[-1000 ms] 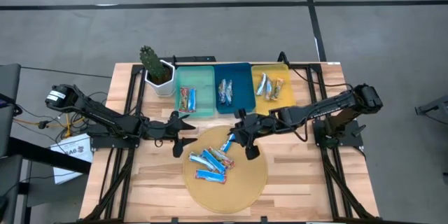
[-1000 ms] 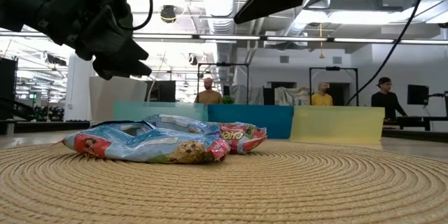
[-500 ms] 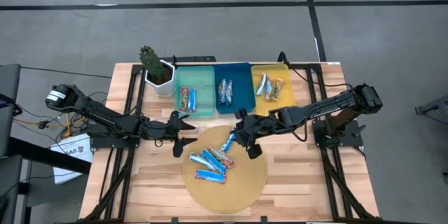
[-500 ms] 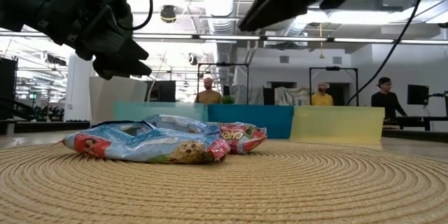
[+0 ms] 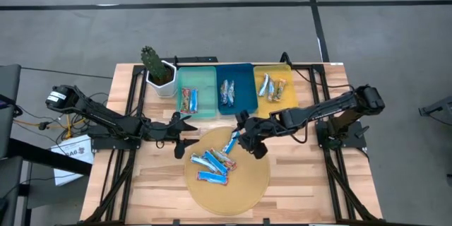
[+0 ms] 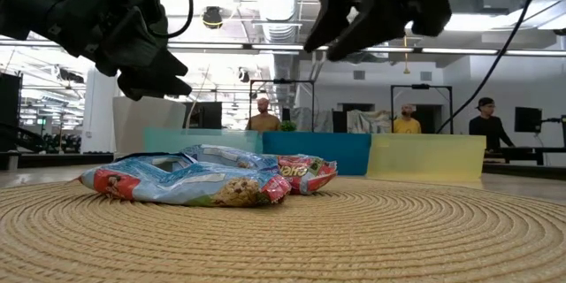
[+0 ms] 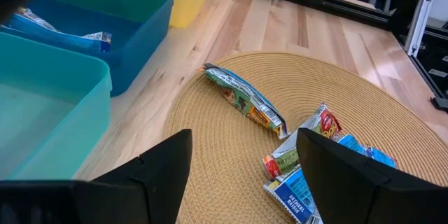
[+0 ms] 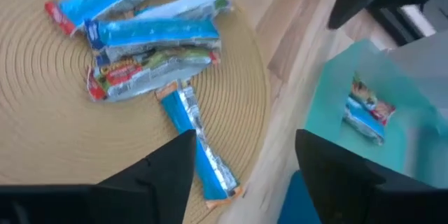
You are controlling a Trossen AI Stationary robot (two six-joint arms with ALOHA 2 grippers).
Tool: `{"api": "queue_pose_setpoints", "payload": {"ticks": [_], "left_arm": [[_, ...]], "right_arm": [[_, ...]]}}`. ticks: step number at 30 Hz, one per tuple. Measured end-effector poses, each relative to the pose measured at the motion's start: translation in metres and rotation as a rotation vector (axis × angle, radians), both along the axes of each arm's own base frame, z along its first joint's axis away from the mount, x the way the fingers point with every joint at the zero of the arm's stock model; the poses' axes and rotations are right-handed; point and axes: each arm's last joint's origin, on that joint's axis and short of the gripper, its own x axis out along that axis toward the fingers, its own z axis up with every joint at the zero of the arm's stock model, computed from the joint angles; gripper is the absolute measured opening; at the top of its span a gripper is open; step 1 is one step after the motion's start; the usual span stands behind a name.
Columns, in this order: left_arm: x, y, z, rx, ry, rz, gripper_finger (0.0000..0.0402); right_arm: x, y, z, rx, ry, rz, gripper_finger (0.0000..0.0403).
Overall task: Pick and place Granola Bars by type
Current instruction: Put the yellow granola bar into the yellow bin
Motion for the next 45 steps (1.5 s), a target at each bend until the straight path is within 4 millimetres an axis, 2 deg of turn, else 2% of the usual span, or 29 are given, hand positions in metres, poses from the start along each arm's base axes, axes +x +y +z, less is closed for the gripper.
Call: {"api": "queue_pose_setpoints", "payload": {"ticks": [4,14,21,29,33,45], "left_arm": [[0.0,0.0,0.0,0.001,0.001,0.0,0.0249],[0.0,0.0,-0.001,0.003,0.008,0.0,0.0249],[0.0,0.0,-0.001,0.004,0.007,0.005,0.0249],[0.0,0.0,0.0,0.002,-0.001,0.006,0.0249],[0.0,0.0,0.0,0.002,0.0,0.006,0.0249],[0.0,0.0,0.0,0.002,-0.001,0.006,0.0249]], "right_arm": [[0.005,-0.002,-0.007,-0.008,0.016,-0.004,0.0236],[0.021,-0.001,-0.064,-0.088,0.205,0.052,0.0228],[0.032,-0.006,-0.091,-0.124,0.252,0.074,0.0228],[0.056,-0.014,-0.097,-0.124,0.26,0.049,0.0227],[0.058,-0.017,-0.098,-0.135,0.304,0.054,0.0213],[0.057,-0.019,-0.099,-0.096,0.329,0.045,0.0089]]}}
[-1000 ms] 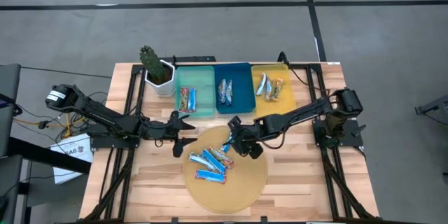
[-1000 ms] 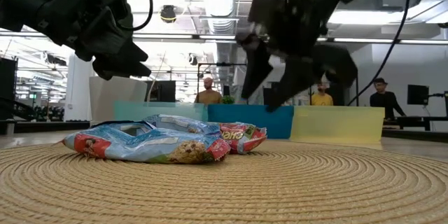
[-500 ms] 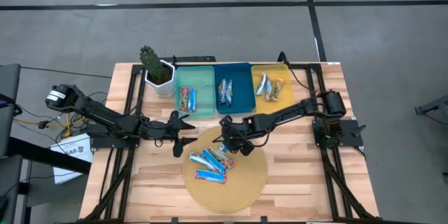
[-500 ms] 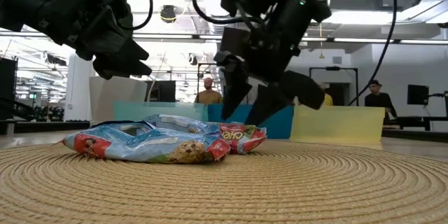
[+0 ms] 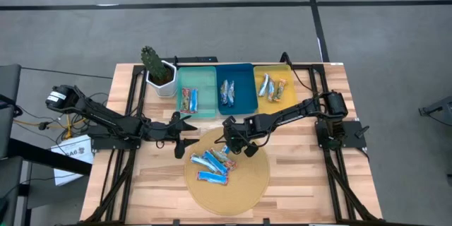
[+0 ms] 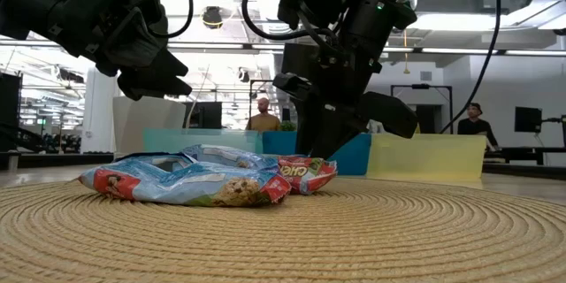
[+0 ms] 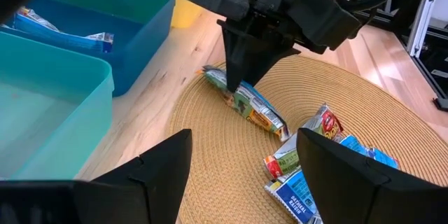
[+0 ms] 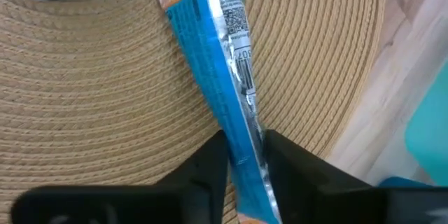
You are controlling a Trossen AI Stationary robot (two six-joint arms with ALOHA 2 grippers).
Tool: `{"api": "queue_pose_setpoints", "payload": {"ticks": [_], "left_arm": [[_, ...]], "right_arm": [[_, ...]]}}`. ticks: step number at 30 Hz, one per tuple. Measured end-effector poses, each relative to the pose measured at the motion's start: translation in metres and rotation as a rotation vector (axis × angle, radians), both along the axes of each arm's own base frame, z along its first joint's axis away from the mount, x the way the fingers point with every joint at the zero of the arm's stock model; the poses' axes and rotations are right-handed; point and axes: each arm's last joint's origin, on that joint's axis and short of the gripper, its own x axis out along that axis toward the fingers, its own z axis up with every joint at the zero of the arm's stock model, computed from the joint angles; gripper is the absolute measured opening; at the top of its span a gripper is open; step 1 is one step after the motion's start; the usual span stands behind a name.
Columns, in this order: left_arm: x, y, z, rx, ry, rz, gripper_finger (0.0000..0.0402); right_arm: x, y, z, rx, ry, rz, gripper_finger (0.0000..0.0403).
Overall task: Pick and place Granola Bars by type
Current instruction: Put the yellow granola bar into the yellow bin
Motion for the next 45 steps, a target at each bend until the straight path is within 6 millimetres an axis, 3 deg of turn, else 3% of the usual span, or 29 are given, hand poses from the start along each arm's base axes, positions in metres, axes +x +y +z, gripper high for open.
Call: {"api": "queue_pose_setpoints", "payload": {"ticks": [10,29,35,45], "left_arm": [[0.0,0.0,0.0,0.0,0.001,0.0,0.0249],[0.0,0.0,0.0,0.0,0.0,0.001,0.0249],[0.0,0.0,0.0,0.0,0.0,0.001,0.0249],[0.0,0.0,0.0,0.001,0.002,0.001,0.0249]], "right_arm": [[0.0,0.0,0.0,0.026,-0.002,-0.022,0.0006],[0.0,-0.006,0.01,0.241,-0.02,-0.16,0.0],[-0.005,-0.012,0.034,0.317,-0.061,-0.188,0.0],[-0.029,-0.028,0.11,0.479,-0.267,-0.172,0.0]]}}
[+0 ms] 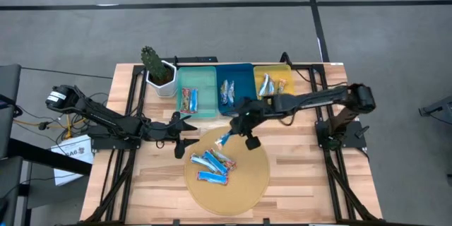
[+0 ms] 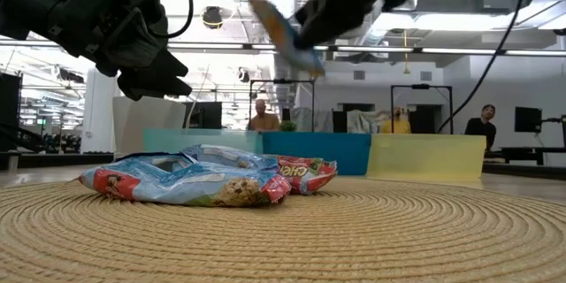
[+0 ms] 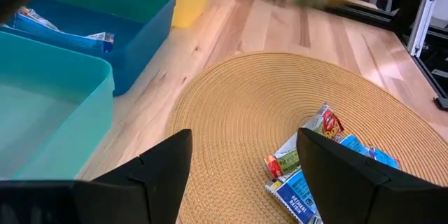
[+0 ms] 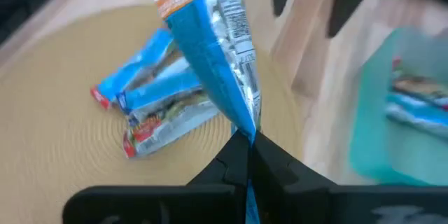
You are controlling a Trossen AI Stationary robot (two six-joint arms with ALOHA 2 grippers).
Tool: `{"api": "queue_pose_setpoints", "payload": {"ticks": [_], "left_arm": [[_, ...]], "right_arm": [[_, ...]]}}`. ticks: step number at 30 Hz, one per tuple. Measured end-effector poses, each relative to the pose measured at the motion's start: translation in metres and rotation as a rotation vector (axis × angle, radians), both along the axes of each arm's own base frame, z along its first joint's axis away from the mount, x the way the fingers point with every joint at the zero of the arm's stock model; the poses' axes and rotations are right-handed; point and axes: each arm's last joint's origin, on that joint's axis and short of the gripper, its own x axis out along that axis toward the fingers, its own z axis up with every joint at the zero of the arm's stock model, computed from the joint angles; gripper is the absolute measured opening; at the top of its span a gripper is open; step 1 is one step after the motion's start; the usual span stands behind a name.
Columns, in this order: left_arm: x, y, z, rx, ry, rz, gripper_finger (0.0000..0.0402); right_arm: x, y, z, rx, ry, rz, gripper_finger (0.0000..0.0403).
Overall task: Pick and place Granola Bars by type
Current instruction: Put the yellow granola bar into the yellow bin
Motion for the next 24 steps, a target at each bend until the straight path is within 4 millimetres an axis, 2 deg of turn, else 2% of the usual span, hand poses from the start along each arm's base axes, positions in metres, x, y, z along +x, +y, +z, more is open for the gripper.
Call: {"api": "queue_pose_setpoints", "payload": {"ticks": [9,14,18,24], "left_arm": [[0.0,0.0,0.0,0.0,-0.001,0.0,0.0249],[0.0,0.0,0.0,0.0,-0.001,-0.001,0.0249],[0.0,0.0,0.0,0.0,-0.002,0.0,0.0249],[0.0,0.0,0.0,-0.001,-0.002,0.0,0.0249]], "right_arm": [[-0.043,-0.007,0.056,0.019,-0.169,-0.038,0.0],[-0.061,-0.007,0.08,0.021,-0.257,-0.037,0.0],[-0.069,-0.007,0.089,0.02,-0.289,-0.037,0.0],[-0.067,-0.007,0.088,0.019,-0.285,-0.039,0.0]]}}
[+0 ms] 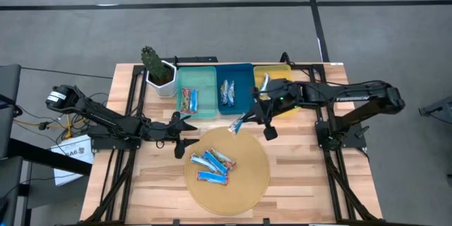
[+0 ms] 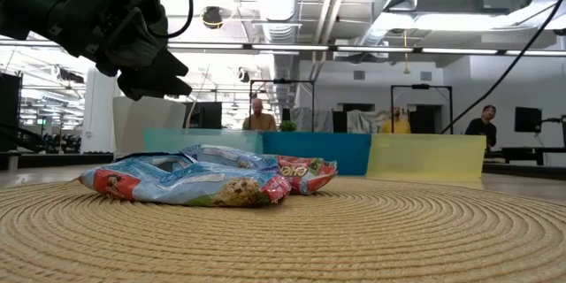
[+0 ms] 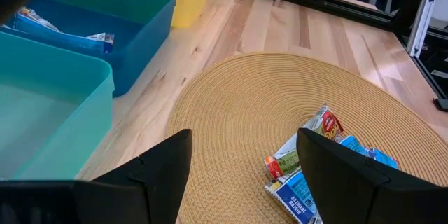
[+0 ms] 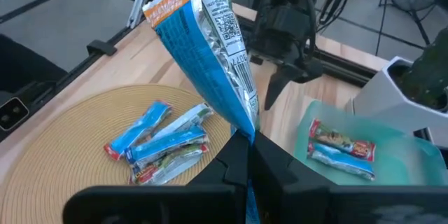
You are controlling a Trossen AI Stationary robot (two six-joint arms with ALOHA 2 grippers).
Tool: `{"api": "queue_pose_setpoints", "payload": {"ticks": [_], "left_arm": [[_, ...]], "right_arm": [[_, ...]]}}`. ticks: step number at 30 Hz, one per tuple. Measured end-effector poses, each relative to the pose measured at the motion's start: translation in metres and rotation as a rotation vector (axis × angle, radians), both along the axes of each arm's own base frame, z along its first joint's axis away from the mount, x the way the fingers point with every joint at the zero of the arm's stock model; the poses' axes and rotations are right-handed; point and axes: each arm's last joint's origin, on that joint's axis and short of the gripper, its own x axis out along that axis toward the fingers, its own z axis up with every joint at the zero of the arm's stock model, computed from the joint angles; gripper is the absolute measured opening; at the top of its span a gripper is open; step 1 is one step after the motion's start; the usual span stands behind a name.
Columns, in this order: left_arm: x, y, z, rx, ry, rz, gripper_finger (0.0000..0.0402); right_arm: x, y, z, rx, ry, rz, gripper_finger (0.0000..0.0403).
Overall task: Pick and place Granola Bars by type
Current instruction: Put the yellow granola bar into the yellow bin
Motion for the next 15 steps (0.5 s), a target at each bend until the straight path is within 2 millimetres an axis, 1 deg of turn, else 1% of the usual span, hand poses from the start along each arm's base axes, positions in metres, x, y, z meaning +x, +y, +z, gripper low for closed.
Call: {"api": "queue_pose_setpoints", "payload": {"ticks": [5,8,11,15], "left_arm": [[0.0,0.0,0.0,0.0,0.0,0.0,0.0249],[0.0,0.0,0.0,0.0,0.0,0.0,0.0249],[0.0,0.0,0.0,0.0,0.0,0.0,0.0249],[0.0,0.0,0.0,0.0,0.0,0.0,0.0249]], "right_arm": [[0.001,-0.004,0.0,-0.004,-0.001,-0.021,0.0],[0.001,-0.012,0.0,-0.022,-0.007,-0.077,0.0],[0.001,-0.023,0.003,-0.036,-0.027,-0.178,0.0],[-0.001,-0.046,0.003,-0.062,-0.022,-0.348,0.0]]}}
